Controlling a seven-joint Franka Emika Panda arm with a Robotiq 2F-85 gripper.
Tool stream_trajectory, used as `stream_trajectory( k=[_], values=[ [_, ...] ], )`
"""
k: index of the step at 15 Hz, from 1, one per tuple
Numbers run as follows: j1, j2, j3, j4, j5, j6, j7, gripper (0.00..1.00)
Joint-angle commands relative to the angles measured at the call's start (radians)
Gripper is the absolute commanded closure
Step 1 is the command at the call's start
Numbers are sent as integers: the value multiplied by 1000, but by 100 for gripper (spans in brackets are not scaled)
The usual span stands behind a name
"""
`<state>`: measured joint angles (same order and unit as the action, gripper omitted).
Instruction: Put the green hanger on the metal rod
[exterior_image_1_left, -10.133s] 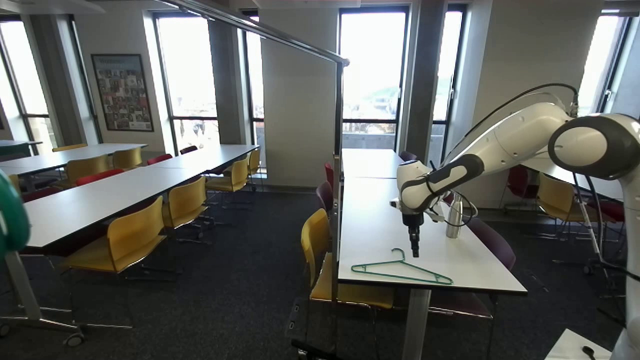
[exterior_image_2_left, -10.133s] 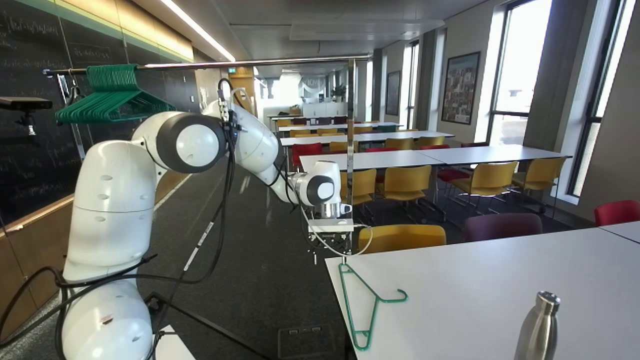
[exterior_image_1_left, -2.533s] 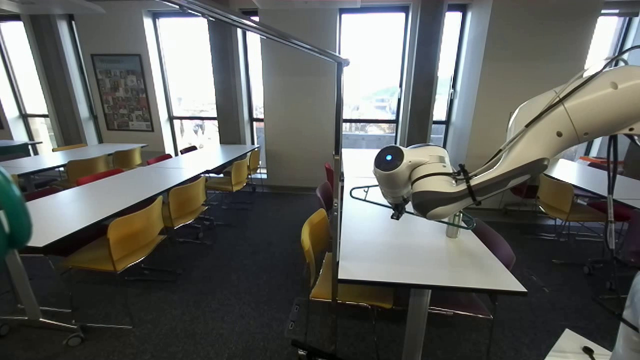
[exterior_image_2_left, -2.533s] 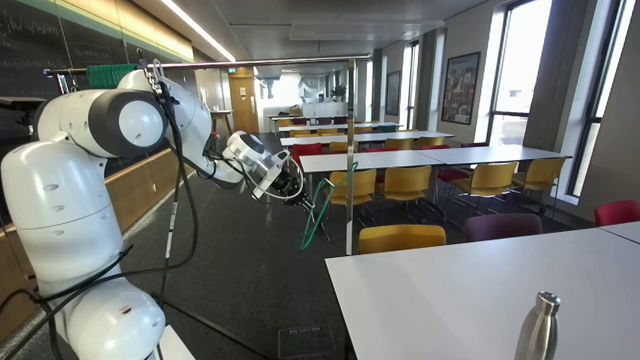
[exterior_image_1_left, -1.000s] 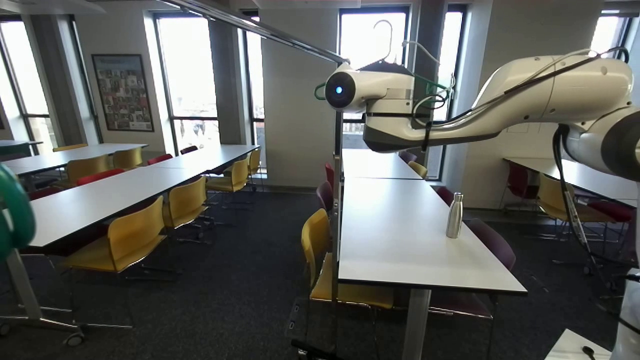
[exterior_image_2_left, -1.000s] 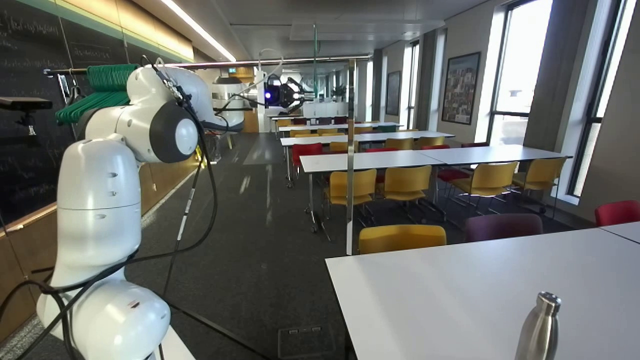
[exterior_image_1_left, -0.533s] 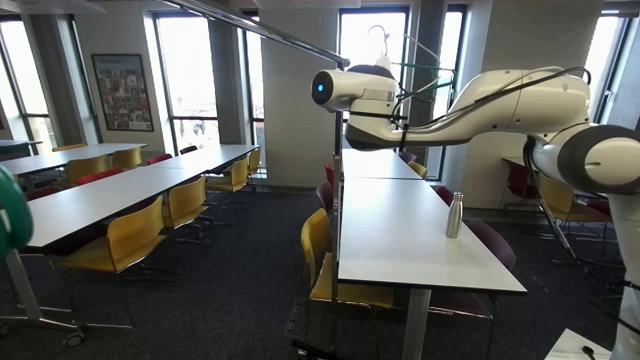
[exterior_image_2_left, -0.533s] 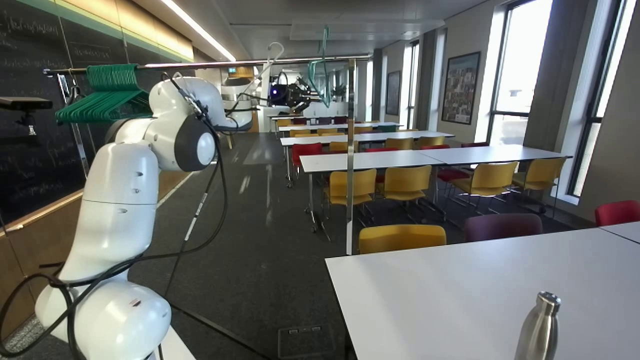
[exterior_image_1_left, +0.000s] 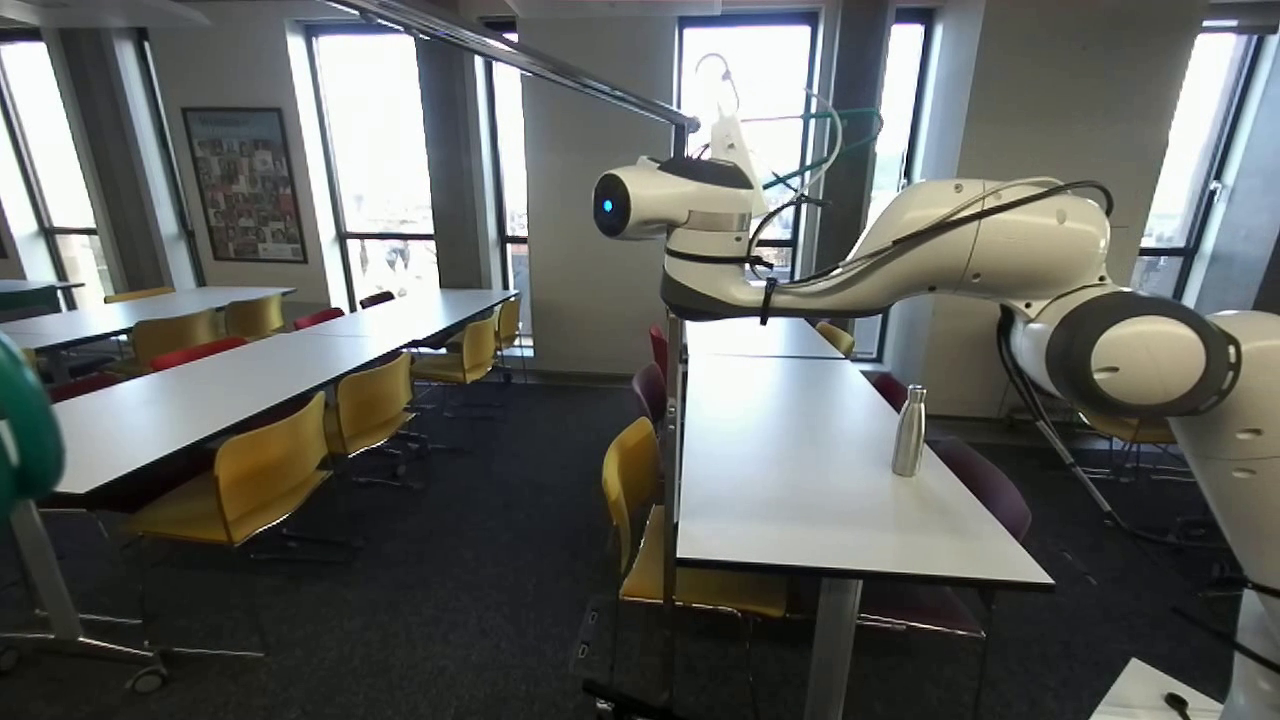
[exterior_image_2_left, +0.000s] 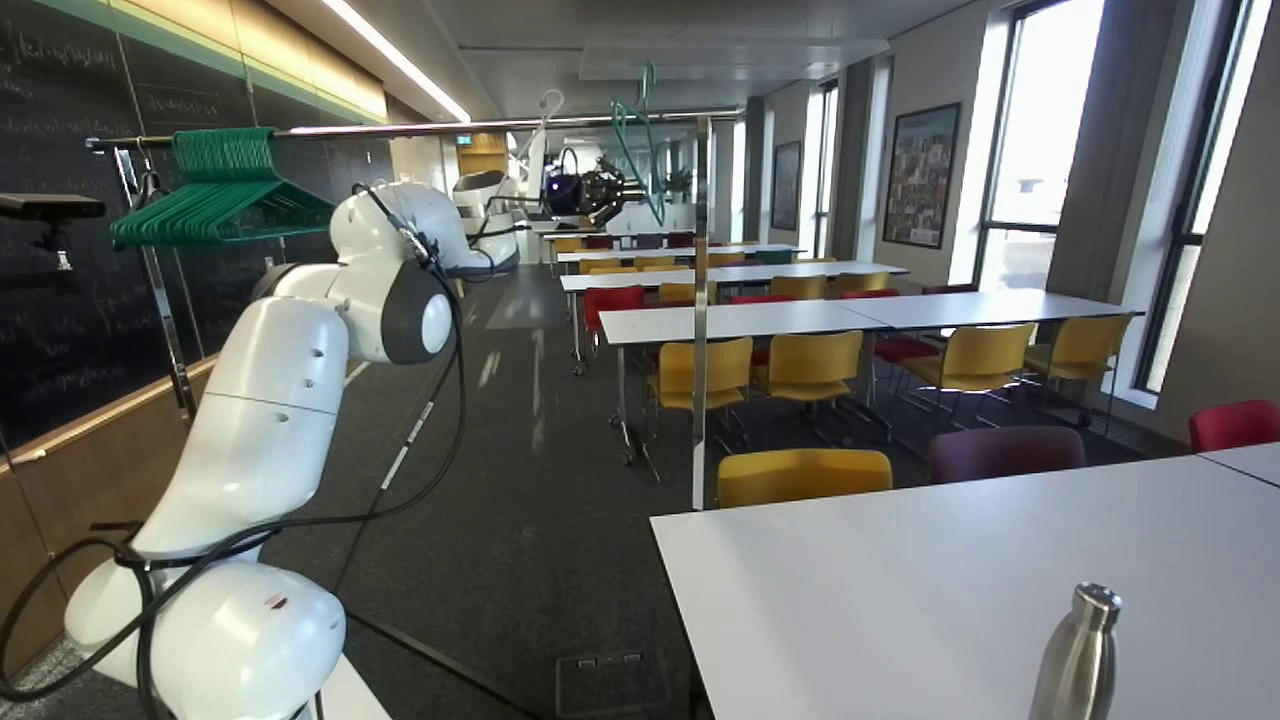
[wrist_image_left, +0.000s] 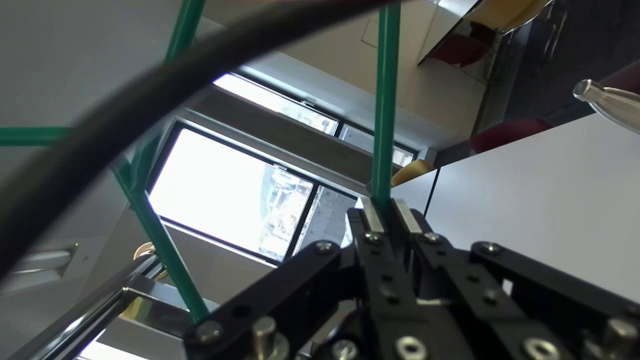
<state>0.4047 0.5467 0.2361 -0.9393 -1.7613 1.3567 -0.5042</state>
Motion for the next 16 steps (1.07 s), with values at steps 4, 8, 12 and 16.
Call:
stream_trajectory(
  k=[4, 8, 12, 16],
  values=[
    [19, 95, 35, 181, 31, 50, -62, 98],
    [-12, 124, 95, 248, 176, 115, -60, 98],
    [-21, 136, 107, 285, 247, 123, -86, 98],
    [-3, 139, 93, 314, 229, 117, -77, 98]
  ],
)
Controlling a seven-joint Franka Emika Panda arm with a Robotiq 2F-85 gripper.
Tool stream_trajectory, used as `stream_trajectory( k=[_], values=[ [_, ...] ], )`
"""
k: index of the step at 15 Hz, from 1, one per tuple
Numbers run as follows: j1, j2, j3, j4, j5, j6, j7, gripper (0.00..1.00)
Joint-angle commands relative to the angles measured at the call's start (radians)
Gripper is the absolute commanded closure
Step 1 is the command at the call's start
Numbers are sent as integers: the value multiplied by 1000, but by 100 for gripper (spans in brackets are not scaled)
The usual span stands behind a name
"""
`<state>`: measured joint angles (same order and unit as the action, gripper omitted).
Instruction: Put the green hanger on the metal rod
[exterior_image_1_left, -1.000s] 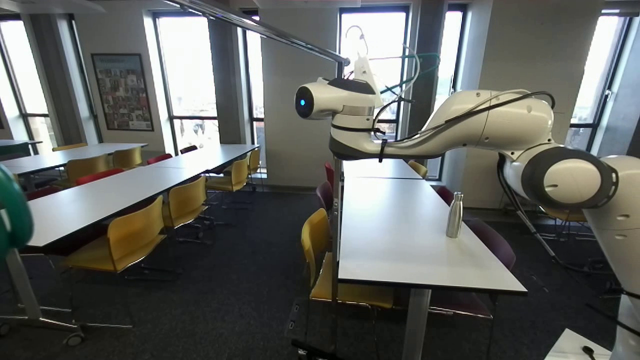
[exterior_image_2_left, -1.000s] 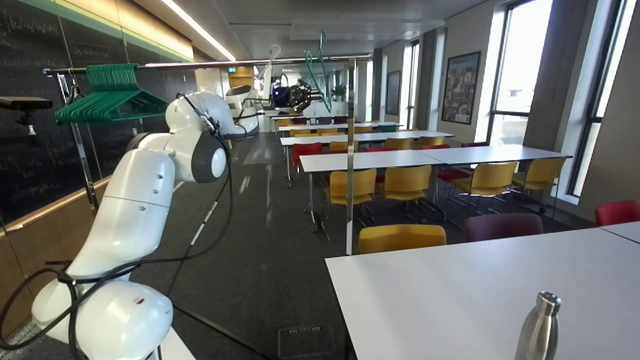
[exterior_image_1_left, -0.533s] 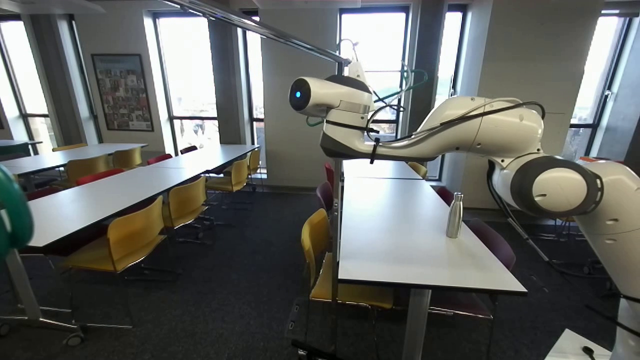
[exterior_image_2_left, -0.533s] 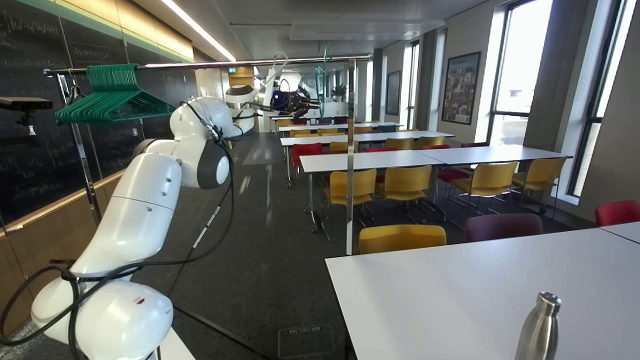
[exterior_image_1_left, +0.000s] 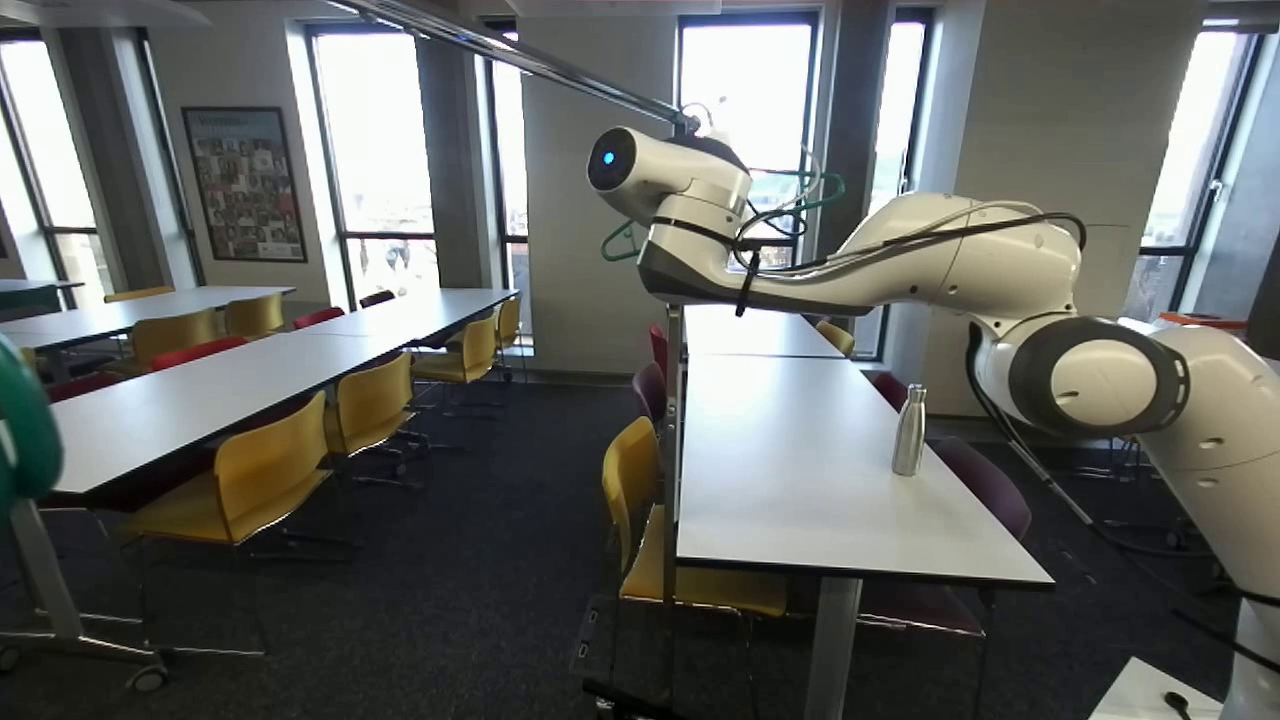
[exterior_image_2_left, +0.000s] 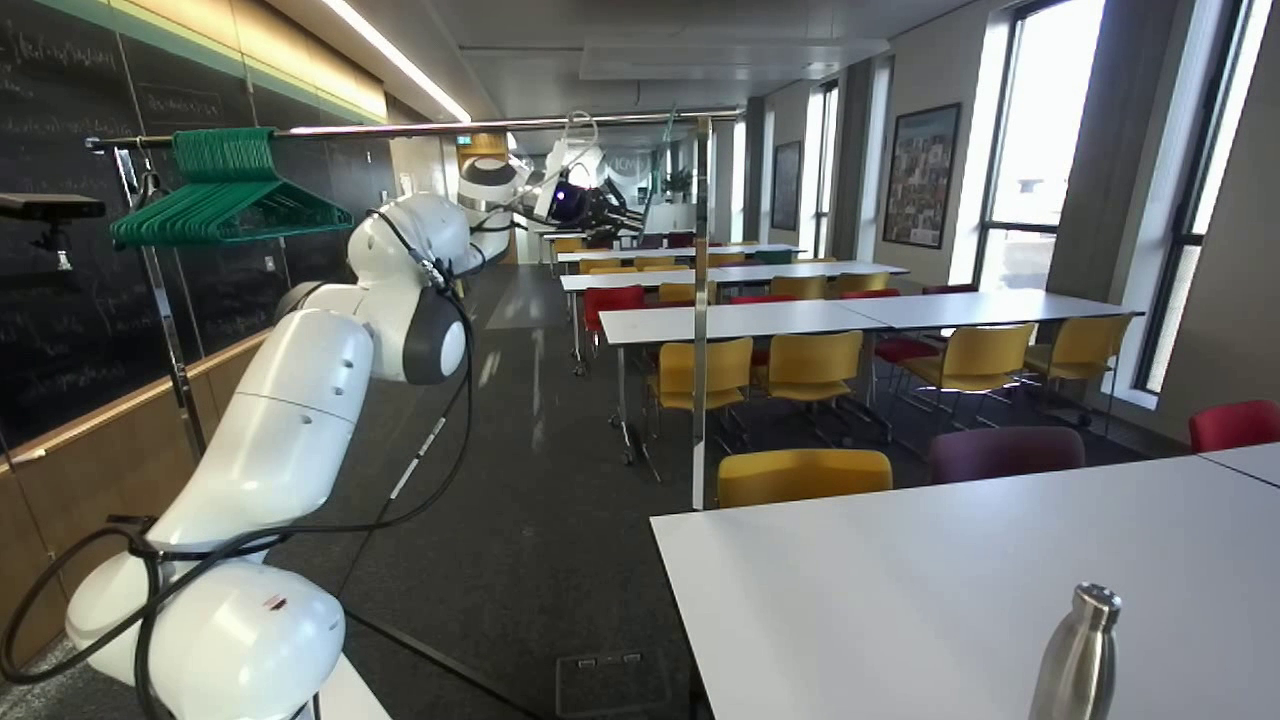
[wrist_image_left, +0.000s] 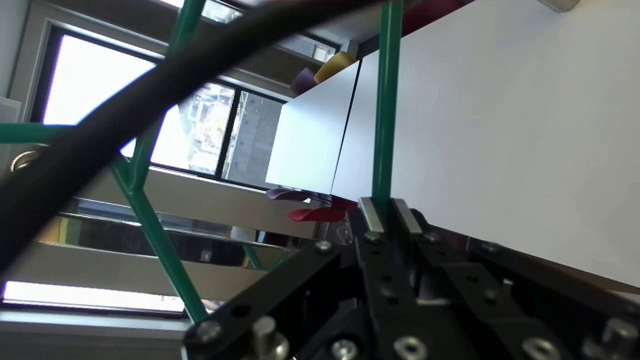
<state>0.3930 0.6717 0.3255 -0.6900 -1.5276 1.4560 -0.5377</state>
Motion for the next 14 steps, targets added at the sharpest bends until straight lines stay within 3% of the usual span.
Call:
stream_trajectory(
  k=[1, 14],
  values=[
    [15, 14, 2, 73, -8, 13, -47, 98],
    [120, 33, -40, 148, -101, -74, -238, 98]
  ],
)
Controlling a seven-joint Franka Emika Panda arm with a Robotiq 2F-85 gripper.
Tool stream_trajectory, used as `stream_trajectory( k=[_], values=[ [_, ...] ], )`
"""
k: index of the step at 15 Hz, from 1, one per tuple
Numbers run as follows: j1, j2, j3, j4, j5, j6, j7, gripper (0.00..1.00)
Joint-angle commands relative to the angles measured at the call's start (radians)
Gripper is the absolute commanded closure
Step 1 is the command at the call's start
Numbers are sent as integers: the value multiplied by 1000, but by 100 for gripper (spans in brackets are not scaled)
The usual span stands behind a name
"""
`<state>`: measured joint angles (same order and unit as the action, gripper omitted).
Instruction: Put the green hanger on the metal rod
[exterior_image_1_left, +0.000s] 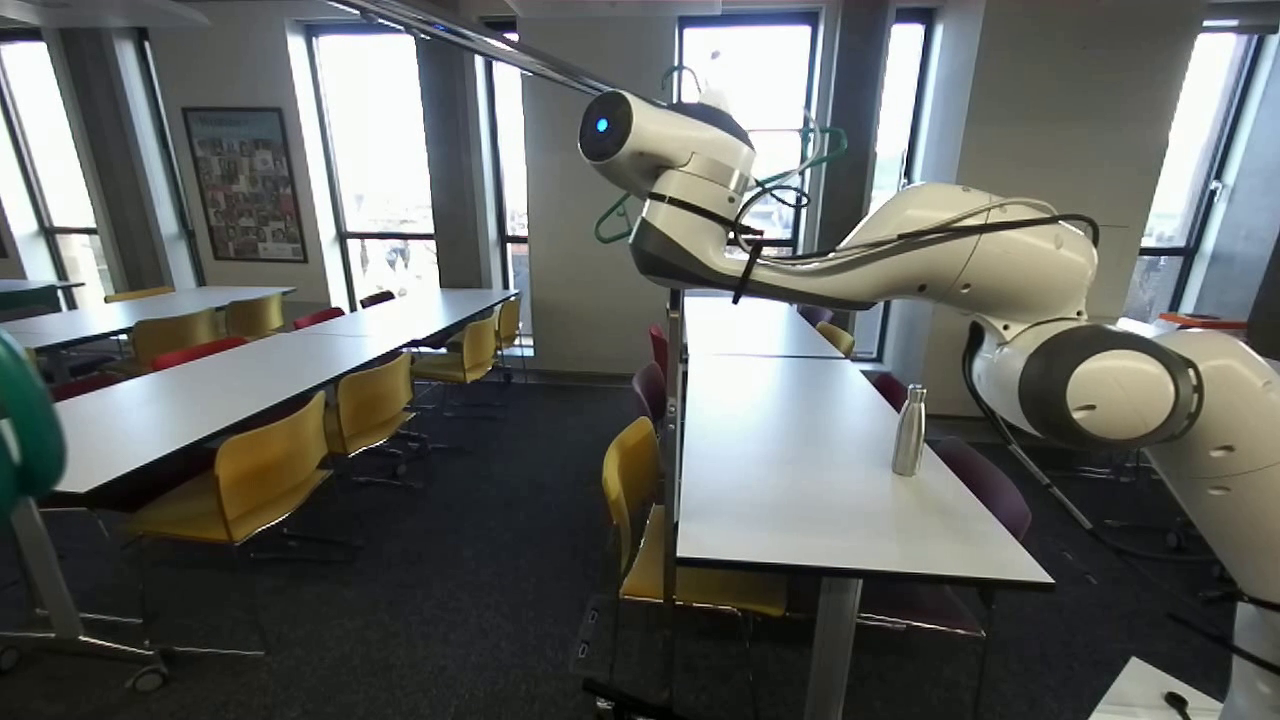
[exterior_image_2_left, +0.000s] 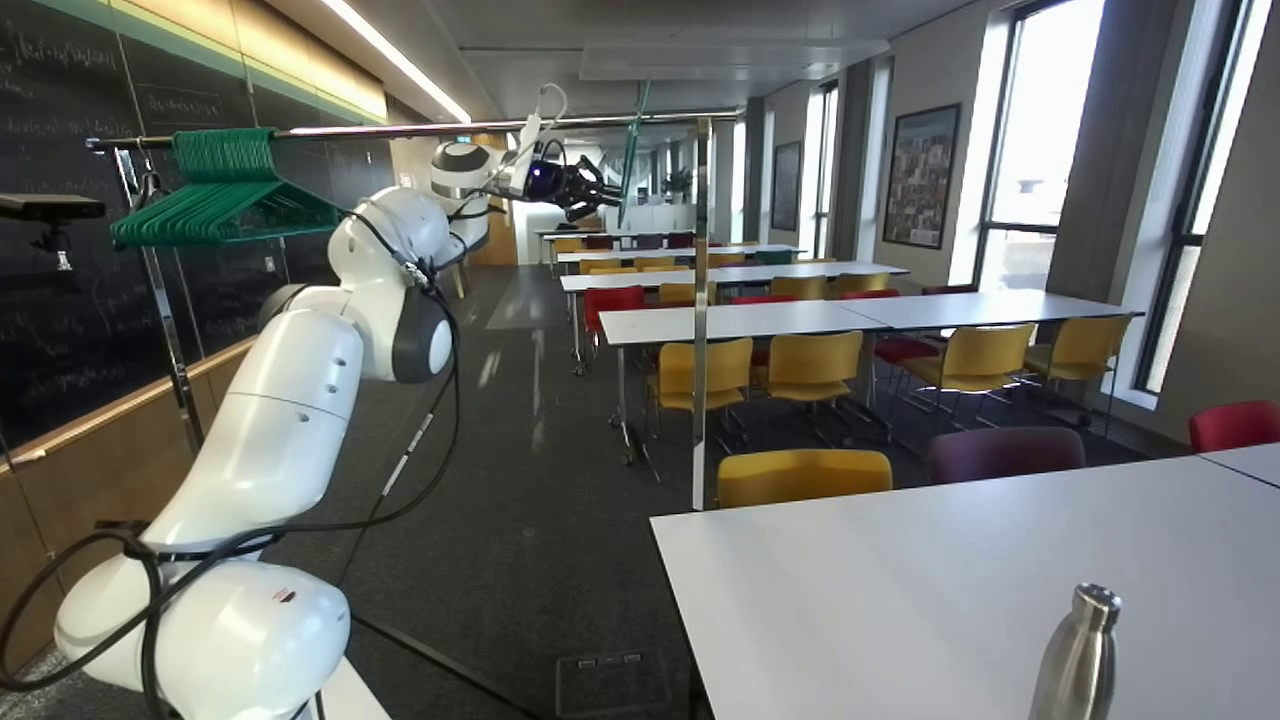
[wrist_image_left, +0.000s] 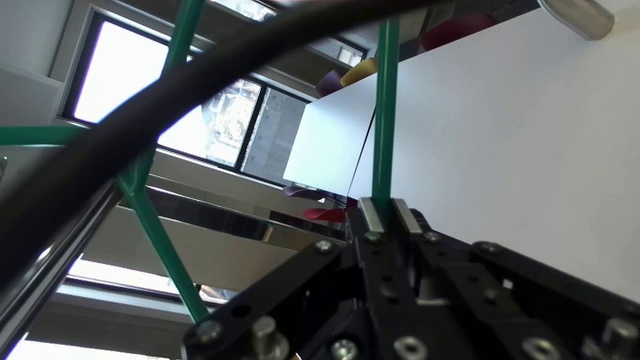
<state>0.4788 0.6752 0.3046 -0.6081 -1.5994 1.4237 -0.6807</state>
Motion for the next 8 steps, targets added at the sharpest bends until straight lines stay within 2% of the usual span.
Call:
stream_trajectory(
  k=[1, 4, 8],
  values=[
    [39, 30, -18, 67, -24, -68, -131, 98],
    [50, 34, -21, 71, -27, -115, -208, 98],
    [52, 36, -27, 82, -32, -121, -268, 98]
  ],
)
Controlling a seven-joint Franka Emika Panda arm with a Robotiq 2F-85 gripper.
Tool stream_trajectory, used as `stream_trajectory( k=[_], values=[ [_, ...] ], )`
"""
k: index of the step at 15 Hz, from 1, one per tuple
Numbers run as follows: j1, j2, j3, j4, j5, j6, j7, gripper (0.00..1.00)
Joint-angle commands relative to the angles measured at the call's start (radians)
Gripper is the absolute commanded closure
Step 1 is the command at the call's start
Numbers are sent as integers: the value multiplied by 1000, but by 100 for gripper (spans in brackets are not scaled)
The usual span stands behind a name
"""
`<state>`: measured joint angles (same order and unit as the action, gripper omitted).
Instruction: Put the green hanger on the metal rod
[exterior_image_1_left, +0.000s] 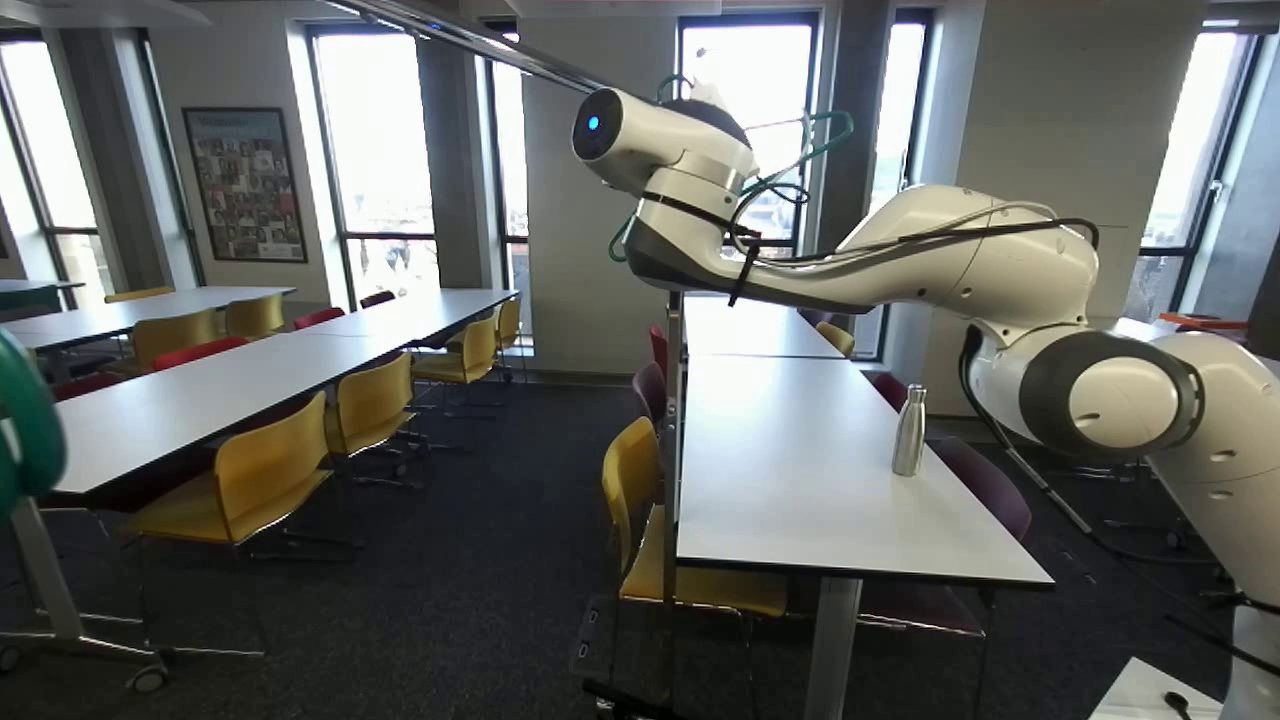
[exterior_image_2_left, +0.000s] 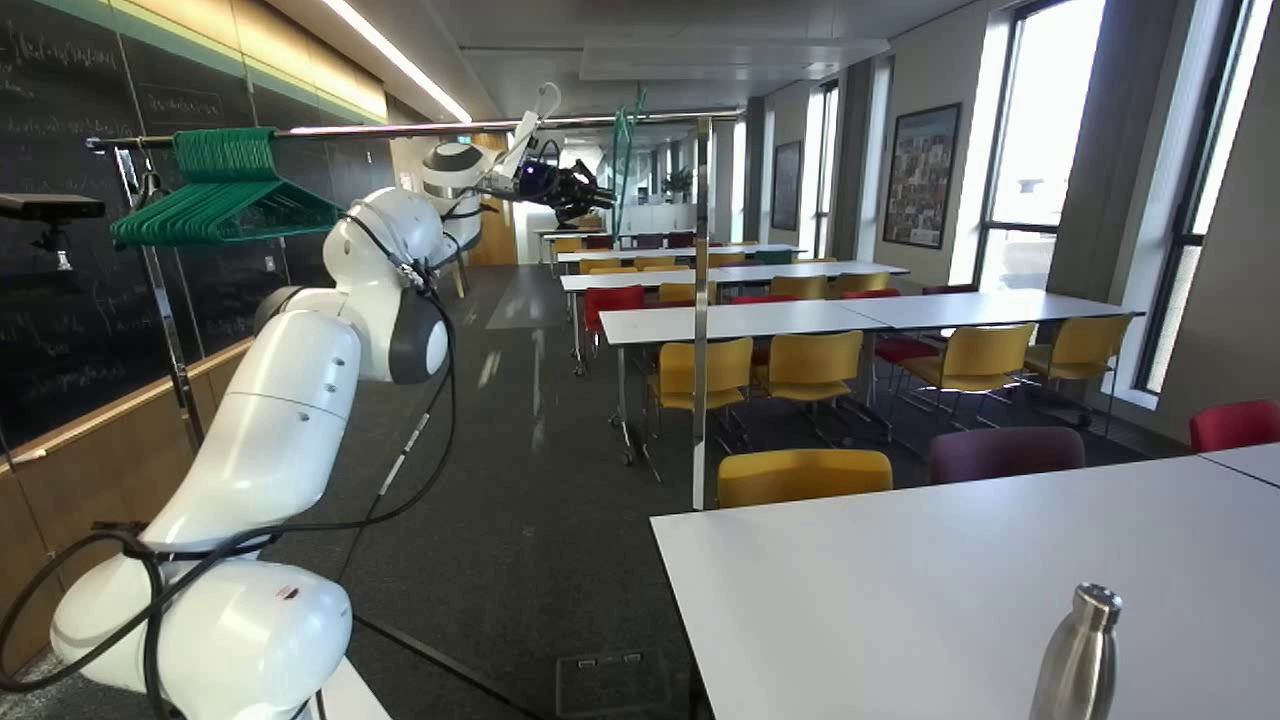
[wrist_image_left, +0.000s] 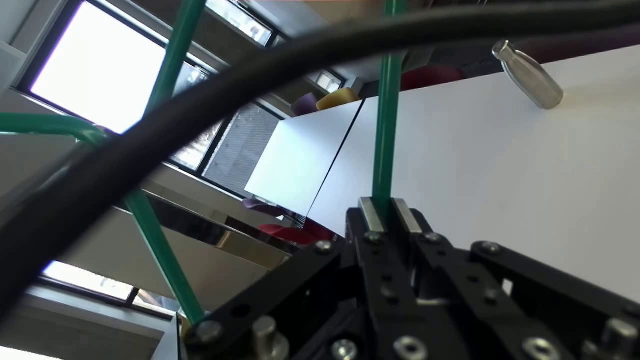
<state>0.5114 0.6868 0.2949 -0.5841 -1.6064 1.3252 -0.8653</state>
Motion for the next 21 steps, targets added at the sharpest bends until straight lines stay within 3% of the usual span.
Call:
stream_trajectory(
  k=[1, 21],
  values=[
    [21, 27, -21, 62, -30, -21, -94, 98],
    [50, 90, -35, 130, -95, -12, -97, 98]
  ],
)
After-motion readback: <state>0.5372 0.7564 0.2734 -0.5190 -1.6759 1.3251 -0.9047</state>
